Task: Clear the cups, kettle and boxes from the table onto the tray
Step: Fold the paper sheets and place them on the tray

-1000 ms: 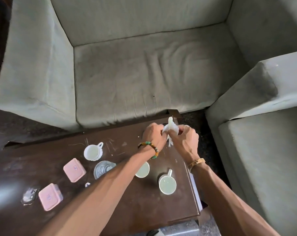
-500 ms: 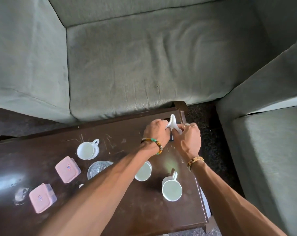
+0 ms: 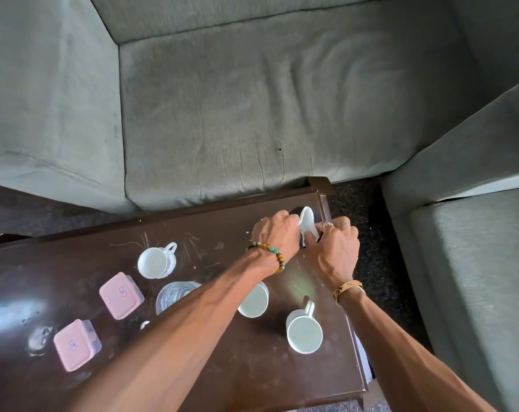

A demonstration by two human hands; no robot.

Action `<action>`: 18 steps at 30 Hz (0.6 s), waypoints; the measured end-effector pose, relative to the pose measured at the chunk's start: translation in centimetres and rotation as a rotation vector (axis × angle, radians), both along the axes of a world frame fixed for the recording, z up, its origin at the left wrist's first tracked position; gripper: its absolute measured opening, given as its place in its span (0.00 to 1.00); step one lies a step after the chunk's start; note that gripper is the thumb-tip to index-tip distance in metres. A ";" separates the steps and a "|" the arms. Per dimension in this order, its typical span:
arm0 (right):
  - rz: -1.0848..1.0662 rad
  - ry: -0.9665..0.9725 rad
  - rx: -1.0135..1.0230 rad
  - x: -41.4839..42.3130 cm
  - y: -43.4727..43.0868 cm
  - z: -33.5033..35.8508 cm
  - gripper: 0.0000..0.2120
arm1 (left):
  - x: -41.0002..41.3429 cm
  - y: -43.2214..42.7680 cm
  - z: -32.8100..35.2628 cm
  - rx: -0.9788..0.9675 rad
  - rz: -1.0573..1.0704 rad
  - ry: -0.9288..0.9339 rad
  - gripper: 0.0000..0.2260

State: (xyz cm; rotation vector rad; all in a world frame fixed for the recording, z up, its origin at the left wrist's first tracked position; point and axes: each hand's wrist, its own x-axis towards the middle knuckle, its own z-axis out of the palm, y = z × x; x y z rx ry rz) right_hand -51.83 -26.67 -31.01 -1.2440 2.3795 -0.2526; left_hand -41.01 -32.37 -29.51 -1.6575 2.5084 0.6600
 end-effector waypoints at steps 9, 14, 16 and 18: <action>0.019 0.038 -0.038 0.0 0.5 -0.3 0.11 | 0.5 0.3 -0.8 -0.035 -0.060 -0.002 0.03; 0.049 0.034 0.005 0.1 0.4 -0.2 0.12 | 0.4 0.4 -0.8 -0.034 -0.073 -0.043 0.05; 0.047 0.013 -0.018 0.0 0.5 0.2 0.12 | 0.3 0.5 -0.4 -0.026 -0.050 -0.030 0.07; 0.026 -0.017 -0.070 -0.1 0.8 0.9 0.14 | 0.6 0.9 0.2 -0.021 -0.015 0.004 0.08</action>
